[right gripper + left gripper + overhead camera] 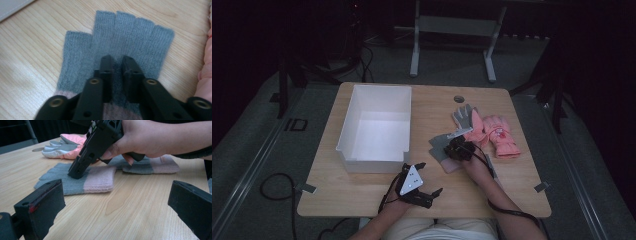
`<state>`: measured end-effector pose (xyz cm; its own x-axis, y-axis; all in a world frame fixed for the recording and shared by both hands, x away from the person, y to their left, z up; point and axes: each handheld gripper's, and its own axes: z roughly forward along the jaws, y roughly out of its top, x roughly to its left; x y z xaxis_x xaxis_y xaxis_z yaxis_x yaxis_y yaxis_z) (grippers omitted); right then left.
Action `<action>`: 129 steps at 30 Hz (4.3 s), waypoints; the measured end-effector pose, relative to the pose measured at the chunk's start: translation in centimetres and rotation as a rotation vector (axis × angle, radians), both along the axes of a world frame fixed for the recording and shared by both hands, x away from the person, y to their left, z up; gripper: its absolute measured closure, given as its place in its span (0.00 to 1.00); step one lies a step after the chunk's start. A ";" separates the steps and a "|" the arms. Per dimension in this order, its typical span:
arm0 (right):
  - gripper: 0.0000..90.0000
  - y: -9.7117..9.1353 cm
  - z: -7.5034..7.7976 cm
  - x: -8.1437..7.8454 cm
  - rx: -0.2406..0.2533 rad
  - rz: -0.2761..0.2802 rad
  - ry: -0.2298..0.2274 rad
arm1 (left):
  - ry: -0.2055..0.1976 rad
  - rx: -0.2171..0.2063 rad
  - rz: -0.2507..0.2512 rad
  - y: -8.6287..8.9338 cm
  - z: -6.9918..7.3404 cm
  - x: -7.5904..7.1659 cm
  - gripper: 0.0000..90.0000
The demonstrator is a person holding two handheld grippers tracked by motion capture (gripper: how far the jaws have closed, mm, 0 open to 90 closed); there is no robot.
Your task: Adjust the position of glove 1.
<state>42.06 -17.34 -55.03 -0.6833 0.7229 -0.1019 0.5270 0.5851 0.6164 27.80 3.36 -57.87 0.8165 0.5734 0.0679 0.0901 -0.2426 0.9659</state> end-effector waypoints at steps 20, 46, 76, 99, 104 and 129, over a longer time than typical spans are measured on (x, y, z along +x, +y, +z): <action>0.94 1.5 5.5 -3.8 0.240 -0.229 -0.042 | -0.004 0.003 0.009 0.0 0.0 0.0 0.00; 0.90 2.9 -0.8 -3.0 0.250 -0.433 0.021 | -0.012 -0.002 0.000 0.0 0.0 -0.1 0.00; 0.73 -9.8 2.6 -7.1 0.132 -0.233 -0.084 | -0.009 0.004 -0.003 -0.1 0.0 -0.1 0.00; 0.95 -11.4 0.8 -7.9 0.104 -0.321 -0.029 | -0.016 0.010 0.001 -0.1 0.0 -0.1 0.00; 0.95 -11.6 3.1 -9.1 0.192 -0.395 -0.086 | -0.017 0.012 -0.001 -0.1 0.0 -0.1 0.00; 0.95 -10.8 0.5 -8.8 0.314 -0.661 -0.082 | -0.017 -0.003 -0.001 0.0 0.0 -0.2 0.00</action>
<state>33.25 -28.16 -54.57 -0.0940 0.9849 0.1453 0.6538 -0.0489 0.7550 27.65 3.41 -57.89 0.8161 0.5724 0.0798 0.0735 -0.2397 0.9681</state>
